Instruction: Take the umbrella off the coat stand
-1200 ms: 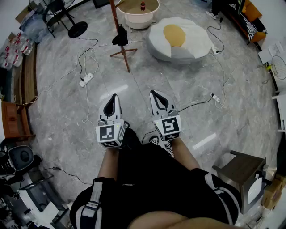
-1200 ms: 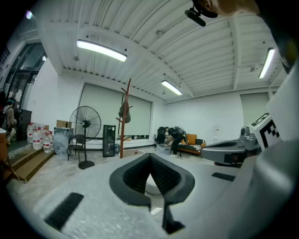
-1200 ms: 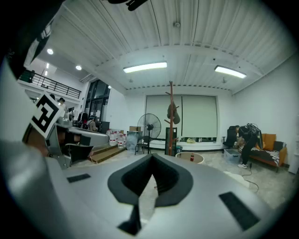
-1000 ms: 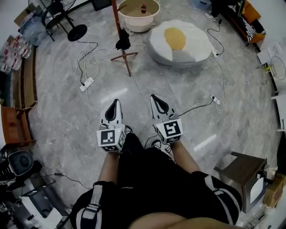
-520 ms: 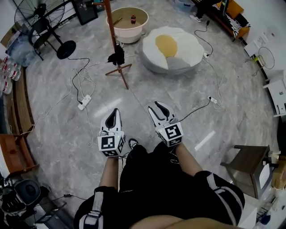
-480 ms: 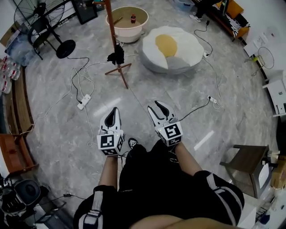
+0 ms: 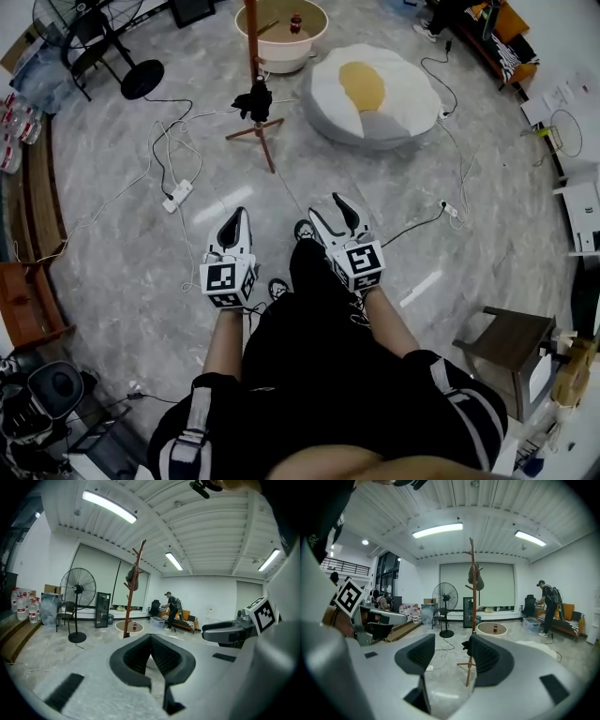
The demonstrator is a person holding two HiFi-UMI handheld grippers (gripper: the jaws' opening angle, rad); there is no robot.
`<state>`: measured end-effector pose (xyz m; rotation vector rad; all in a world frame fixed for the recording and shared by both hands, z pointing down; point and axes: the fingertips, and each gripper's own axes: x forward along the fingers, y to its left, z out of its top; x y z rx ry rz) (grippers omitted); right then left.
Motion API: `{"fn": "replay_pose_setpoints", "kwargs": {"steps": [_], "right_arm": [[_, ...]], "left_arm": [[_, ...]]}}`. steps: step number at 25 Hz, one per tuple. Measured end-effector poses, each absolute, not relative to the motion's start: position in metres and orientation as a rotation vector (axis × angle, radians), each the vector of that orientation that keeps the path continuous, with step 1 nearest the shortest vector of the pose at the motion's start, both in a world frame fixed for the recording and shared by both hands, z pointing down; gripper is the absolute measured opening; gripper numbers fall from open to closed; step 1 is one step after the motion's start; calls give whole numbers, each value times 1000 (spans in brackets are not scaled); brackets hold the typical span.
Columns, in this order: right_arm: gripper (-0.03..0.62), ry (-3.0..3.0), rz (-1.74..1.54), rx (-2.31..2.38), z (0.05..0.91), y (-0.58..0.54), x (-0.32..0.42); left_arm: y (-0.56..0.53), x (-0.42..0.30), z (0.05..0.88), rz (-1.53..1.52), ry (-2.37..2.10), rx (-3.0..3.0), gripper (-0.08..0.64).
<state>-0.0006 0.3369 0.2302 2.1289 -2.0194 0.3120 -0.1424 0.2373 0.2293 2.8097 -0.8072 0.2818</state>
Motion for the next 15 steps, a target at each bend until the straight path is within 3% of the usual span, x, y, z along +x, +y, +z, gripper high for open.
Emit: {"fn": "replay_pose_setpoints", "kwargs": {"steps": [15], "right_arm": [[281,-2124,359,2028,245,173,92]], "left_arm": [[106,-70,251,359,-920,2759,-3]]}}
